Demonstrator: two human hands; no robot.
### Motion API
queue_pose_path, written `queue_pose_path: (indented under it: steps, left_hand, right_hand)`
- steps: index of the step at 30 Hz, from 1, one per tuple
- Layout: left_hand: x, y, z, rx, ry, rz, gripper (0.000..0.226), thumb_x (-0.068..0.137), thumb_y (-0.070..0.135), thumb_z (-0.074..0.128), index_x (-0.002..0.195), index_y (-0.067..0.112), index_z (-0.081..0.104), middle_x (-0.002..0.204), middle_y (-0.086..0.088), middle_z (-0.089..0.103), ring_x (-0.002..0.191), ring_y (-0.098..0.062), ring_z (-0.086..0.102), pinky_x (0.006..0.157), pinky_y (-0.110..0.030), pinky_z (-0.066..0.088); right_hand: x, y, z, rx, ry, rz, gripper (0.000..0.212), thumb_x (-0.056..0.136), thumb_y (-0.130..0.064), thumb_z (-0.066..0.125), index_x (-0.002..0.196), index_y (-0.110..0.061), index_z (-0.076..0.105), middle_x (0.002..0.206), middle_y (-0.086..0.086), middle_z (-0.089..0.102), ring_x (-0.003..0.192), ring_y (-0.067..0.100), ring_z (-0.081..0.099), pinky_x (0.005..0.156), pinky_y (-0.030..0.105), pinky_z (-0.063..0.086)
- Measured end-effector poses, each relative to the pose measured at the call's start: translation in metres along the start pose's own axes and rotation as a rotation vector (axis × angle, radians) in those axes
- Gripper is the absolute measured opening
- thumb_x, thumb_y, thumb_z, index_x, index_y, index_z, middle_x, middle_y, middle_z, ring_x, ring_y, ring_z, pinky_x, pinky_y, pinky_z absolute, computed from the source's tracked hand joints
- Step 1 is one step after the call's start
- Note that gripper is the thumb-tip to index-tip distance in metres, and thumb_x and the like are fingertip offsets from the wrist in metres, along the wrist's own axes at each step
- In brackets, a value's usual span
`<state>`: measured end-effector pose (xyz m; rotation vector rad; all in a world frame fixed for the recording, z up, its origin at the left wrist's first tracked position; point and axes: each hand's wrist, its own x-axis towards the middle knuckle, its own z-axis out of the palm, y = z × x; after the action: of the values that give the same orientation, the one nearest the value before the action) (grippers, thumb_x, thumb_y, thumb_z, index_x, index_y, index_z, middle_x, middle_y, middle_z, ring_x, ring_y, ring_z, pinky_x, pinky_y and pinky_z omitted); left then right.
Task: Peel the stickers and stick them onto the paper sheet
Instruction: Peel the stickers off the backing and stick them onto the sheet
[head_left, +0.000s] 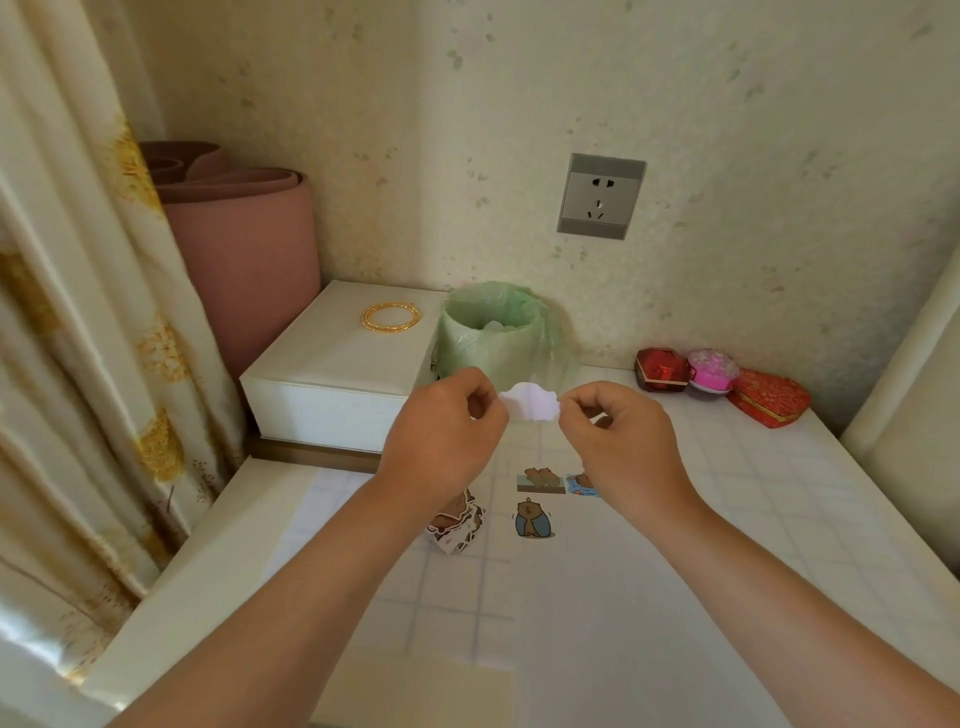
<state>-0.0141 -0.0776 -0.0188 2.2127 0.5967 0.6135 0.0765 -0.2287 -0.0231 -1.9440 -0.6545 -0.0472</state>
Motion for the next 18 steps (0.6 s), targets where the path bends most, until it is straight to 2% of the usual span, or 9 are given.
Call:
queue_pose_path:
  steps: [5, 8, 10, 12, 14, 16, 18]
  left_hand:
    - [0.006, -0.009, -0.021, 0.052, -0.012, 0.015, 0.015, 0.095, 0.027, 0.051, 0.083, 0.024, 0.059, 0.077, 0.004, 0.069, 0.066, -0.021, 0.062, 0.061, -0.04, 0.057]
    - [0.01, -0.014, -0.034, 0.056, -0.032, 0.006, 0.017, 0.096, 0.027, 0.049, 0.085, 0.021, 0.062, 0.079, 0.002, 0.07, 0.065, -0.021, 0.062, 0.062, -0.043, 0.058]
    - [0.011, -0.018, -0.041, 0.038, -0.026, -0.005, 0.018, 0.095, 0.026, 0.051, 0.084, 0.022, 0.063, 0.078, 0.003, 0.07, 0.071, -0.019, 0.064, 0.069, -0.042, 0.058]
    - [0.013, -0.02, -0.047, -0.018, -0.022, -0.025, 0.017, 0.094, 0.025, 0.052, 0.082, 0.022, 0.064, 0.076, 0.005, 0.071, 0.069, -0.019, 0.065, 0.069, -0.04, 0.058]
    - [0.013, -0.021, -0.053, -0.122, -0.055, -0.086, 0.018, 0.094, 0.022, 0.052, 0.081, 0.02, 0.065, 0.071, 0.005, 0.072, 0.057, -0.016, 0.063, 0.063, -0.034, 0.058]
    - [0.014, -0.021, -0.059, -0.252, -0.107, -0.178, 0.018, 0.095, 0.02, 0.052, 0.083, 0.014, 0.064, 0.068, 0.005, 0.072, 0.048, -0.014, 0.058, 0.05, -0.025, 0.048]
    - [0.015, -0.022, -0.064, -0.348, -0.147, -0.244, 0.018, 0.097, 0.02, 0.052, 0.085, 0.012, 0.064, 0.067, 0.003, 0.072, 0.047, -0.015, 0.056, 0.042, -0.018, 0.036]
  right_hand:
    - [0.005, -0.005, 0.006, 0.058, -0.012, 0.066, 0.02, 0.092, -0.021, 0.059, 0.075, -0.026, 0.066, 0.073, -0.009, 0.063, 0.057, 0.012, 0.052, 0.058, 0.027, 0.041]
    - [0.015, -0.015, 0.011, 0.106, 0.027, 0.129, 0.019, 0.094, -0.017, 0.054, 0.078, -0.015, 0.064, 0.072, 0.002, 0.063, 0.053, 0.019, 0.051, 0.047, 0.024, 0.043]
    - [0.025, -0.022, 0.015, 0.084, 0.04, 0.137, 0.021, 0.094, -0.015, 0.052, 0.078, -0.008, 0.065, 0.065, -0.003, 0.064, 0.049, 0.019, 0.05, 0.044, 0.023, 0.042]
    - [0.038, -0.029, 0.023, 0.019, 0.044, 0.09, 0.024, 0.093, -0.015, 0.053, 0.076, -0.008, 0.068, 0.063, -0.008, 0.067, 0.049, 0.017, 0.051, 0.05, 0.027, 0.045]
    - [0.058, -0.034, 0.033, -0.066, 0.049, 0.032, 0.025, 0.09, -0.017, 0.055, 0.069, -0.01, 0.068, 0.07, -0.004, 0.072, 0.052, 0.016, 0.055, 0.056, 0.031, 0.045]
    - [0.083, -0.039, 0.044, -0.196, 0.064, -0.031, 0.026, 0.086, -0.02, 0.054, 0.067, -0.007, 0.066, 0.074, 0.006, 0.072, 0.063, 0.024, 0.063, 0.059, 0.039, 0.051]
    - [0.107, -0.045, 0.052, -0.32, 0.091, -0.082, 0.026, 0.084, -0.022, 0.054, 0.07, -0.005, 0.067, 0.074, 0.011, 0.07, 0.071, 0.031, 0.064, 0.063, 0.043, 0.054]
